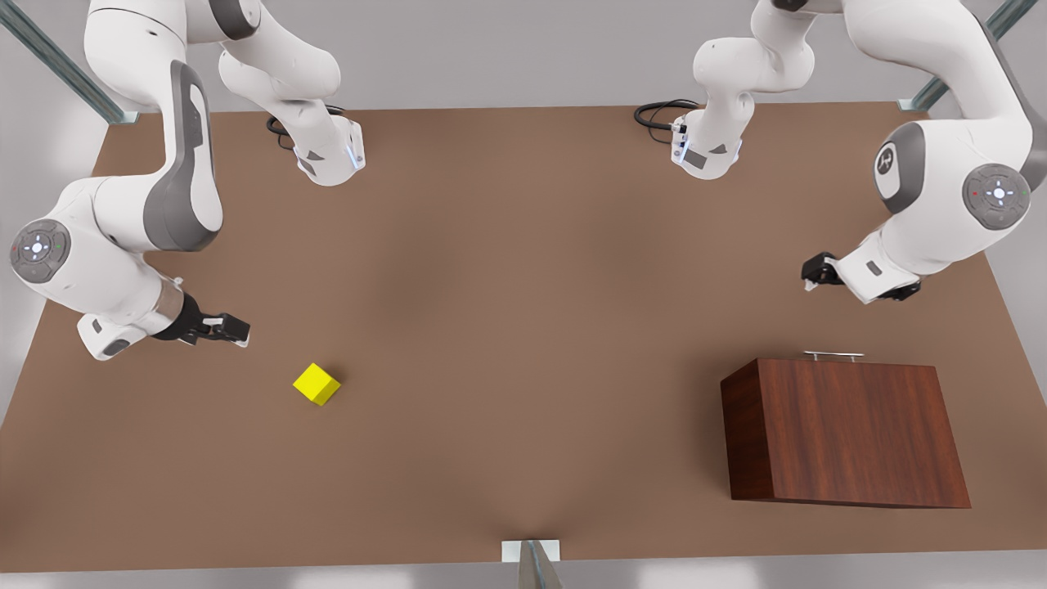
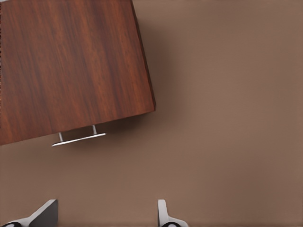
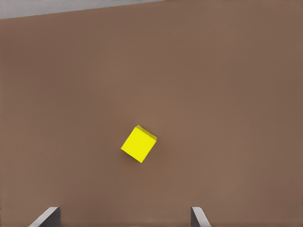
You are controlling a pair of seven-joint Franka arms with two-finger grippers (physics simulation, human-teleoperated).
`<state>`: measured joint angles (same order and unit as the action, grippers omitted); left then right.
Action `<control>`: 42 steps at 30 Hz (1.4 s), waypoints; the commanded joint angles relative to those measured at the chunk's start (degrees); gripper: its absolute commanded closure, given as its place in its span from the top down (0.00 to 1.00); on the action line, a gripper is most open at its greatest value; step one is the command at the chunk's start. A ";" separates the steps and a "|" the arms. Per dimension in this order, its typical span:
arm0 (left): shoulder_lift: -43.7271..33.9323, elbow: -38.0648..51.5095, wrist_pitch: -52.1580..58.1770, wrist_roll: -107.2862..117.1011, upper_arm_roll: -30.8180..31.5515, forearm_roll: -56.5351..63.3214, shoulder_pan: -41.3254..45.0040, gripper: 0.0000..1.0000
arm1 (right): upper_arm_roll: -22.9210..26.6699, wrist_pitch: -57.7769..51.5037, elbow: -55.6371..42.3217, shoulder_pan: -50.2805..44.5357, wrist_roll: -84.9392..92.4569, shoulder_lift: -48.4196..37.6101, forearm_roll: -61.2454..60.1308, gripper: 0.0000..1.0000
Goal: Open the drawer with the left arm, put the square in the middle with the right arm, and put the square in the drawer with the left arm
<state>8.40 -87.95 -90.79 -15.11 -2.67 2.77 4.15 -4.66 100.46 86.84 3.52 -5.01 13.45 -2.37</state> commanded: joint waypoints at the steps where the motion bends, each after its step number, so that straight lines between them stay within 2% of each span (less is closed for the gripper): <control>1: 0.29 0.23 0.17 -0.01 -0.05 -0.13 -0.01 1.00 | 0.00 0.00 0.00 0.00 0.00 0.00 0.00 1.00; 3: 1.88 -0.02 2.89 0.43 -1.72 -0.92 -0.10 1.00 | 0.00 0.00 0.00 -0.09 0.00 0.00 0.00 1.00; 4: 0.13 -5.53 -1.03 5.57 -3.21 -1.98 -0.10 1.00 | 0.00 0.00 0.00 -0.09 -0.09 0.00 0.00 1.00; 5: -2.51 -16.78 -13.85 27.43 -4.18 -2.42 -0.10 1.00 | 0.00 0.09 0.09 -0.09 -0.17 0.08 0.00 1.00; 7: -2.16 -25.33 -29.77 52.78 -4.45 -2.42 -2.65 1.00 | 0.00 0.09 0.09 -0.18 -0.17 0.08 0.00 1.00; 10: -2.16 -32.98 -42.45 65.03 -6.82 -2.42 -2.91 1.00 | -0.18 1.67 0.17 -0.88 -2.19 0.96 0.09 1.00; 13: -3.22 -39.31 -51.95 67.14 -9.55 -2.42 -3.00 1.00 | -0.53 5.71 0.44 -4.66 -11.24 3.33 0.35 1.00; 18: -3.04 -40.02 -55.37 69.60 -9.72 -2.51 -3.09 1.00 | -0.53 13.44 2.11 -14.67 -32.51 8.96 2.55 1.00; 20: -2.69 -40.54 -56.87 72.59 -9.72 -2.51 -3.88 1.00 | -0.53 14.50 2.02 -16.96 -34.36 11.24 2.55 1.00; 27: -0.93 -40.11 -59.15 75.84 -9.72 -3.12 -4.15 1.00 | 0.00 14.50 2.37 -16.09 -34.54 13.97 2.46 1.00; 30: -0.32 -40.11 -60.39 75.84 -9.72 -3.21 -4.15 1.00 | 0.00 17.58 2.99 -13.71 -34.54 18.10 2.28 1.00; 33: 0.12 -40.19 -60.30 75.84 -9.72 -3.21 -4.15 1.00 | 0.00 24.52 10.02 -11.34 -34.80 18.45 1.85 1.00; 37: 1.00 -40.11 -60.39 75.75 -9.72 -3.21 -4.15 1.00 | 0.00 29.26 13.18 -10.20 -42.54 20.48 1.67 1.00; 42: 1.35 -40.11 -60.47 75.75 -9.72 -3.21 -4.15 1.00 | 0.00 28.21 14.76 -9.23 -41.84 19.24 1.76 1.00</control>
<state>9.83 -128.06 -151.26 60.64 -12.39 -0.45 0.00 -4.66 128.45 101.60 -5.13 -46.70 32.62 -0.55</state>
